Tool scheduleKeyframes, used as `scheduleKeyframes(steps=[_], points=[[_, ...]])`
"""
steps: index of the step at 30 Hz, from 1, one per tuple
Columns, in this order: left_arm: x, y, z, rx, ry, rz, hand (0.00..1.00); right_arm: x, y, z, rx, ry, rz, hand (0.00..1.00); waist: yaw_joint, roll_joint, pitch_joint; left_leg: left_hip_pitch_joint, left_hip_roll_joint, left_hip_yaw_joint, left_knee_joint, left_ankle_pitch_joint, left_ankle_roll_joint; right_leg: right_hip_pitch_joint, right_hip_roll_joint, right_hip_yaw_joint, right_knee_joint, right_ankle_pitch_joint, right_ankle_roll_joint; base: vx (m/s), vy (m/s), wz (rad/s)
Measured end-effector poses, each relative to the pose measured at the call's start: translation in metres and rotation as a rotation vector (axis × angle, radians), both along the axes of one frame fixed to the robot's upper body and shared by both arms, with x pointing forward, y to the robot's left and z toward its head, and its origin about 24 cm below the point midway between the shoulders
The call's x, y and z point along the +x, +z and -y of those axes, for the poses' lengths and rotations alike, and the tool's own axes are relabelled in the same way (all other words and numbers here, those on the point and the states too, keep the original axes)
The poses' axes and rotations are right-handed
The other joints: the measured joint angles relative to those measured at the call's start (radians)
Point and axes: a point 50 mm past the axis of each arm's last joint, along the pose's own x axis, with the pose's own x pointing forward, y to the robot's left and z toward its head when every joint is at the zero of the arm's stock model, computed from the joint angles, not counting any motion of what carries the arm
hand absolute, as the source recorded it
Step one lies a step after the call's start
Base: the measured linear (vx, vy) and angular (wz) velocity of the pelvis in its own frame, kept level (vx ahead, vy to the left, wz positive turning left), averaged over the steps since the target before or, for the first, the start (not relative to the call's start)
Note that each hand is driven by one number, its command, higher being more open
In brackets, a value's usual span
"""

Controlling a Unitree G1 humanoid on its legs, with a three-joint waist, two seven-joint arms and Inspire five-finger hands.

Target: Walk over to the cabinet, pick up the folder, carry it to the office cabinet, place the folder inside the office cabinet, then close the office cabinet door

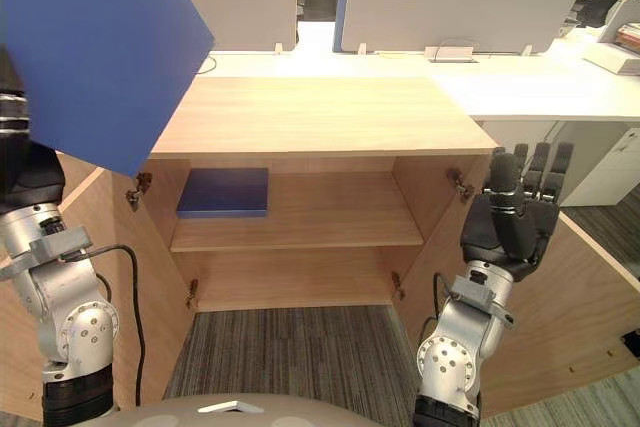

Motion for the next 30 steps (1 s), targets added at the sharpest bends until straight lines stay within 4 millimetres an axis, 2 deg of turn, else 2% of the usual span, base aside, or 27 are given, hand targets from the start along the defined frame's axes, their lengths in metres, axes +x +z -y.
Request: scheduleKeyframes(steps=[2,7,12,14,20,24,30], points=[[0.003,-0.005,0.002,0.002,-0.016,-0.024,0.00,0.002,0.008,0.000,-0.054,-0.028,-0.022,1.00,0.000,0.003,0.002,0.000,0.000,0.000,0.000,0.000,0.001,0.000,0.000,0.000,-0.002,0.000,0.000,0.00,0.000,0.00],[0.016,-0.020,0.012,0.032,-0.095,-0.114,0.00,0.024,0.039,0.002,-0.471,-0.083,-0.192,1.00,-0.002,0.003,0.003,0.001,-0.001,0.000,0.000,0.001,0.002,0.002,0.000,0.000,-0.001,0.004,0.005,0.00,0.000,0.00],[0.026,-0.031,0.034,0.129,-0.248,-0.186,0.00,0.057,0.075,-0.011,-0.706,-0.027,-0.136,1.00,-0.001,-0.001,0.010,0.002,-0.001,-0.001,0.000,0.001,0.002,0.004,0.000,0.000,0.000,0.004,0.006,0.00,0.000,0.00],[0.029,-0.036,0.049,0.187,-0.349,-0.206,0.00,0.086,0.099,-0.023,-0.830,0.048,-0.083,1.00,0.001,-0.002,0.020,0.004,-0.001,-0.002,0.000,0.002,0.003,0.005,-0.001,-0.001,0.005,0.004,0.006,0.00,0.000,0.00],[0.035,-0.039,0.065,0.320,-0.506,-0.215,0.00,0.121,0.125,-0.040,-1.013,0.203,-0.059,1.00,0.023,0.000,0.022,0.004,-0.001,-0.007,0.000,0.002,0.003,0.005,0.000,-0.006,0.012,0.004,0.006,0.00,0.000,0.02],[0.050,-0.044,0.047,0.304,-0.568,-0.254,0.00,0.143,0.134,-0.048,-1.076,0.356,-0.080,1.00,0.029,0.005,0.025,0.001,0.002,-0.008,-0.001,0.001,0.002,0.004,0.000,-0.007,0.009,0.004,0.007,0.00,0.000,0.00],[0.063,-0.045,0.036,0.282,-0.664,-0.263,0.00,0.158,0.135,-0.061,-1.023,0.543,-0.059,1.00,0.035,0.004,0.024,-0.010,0.004,-0.007,0.000,0.004,0.003,0.002,0.004,-0.008,-0.012,0.009,0.008,0.01,-0.001,0.00]])
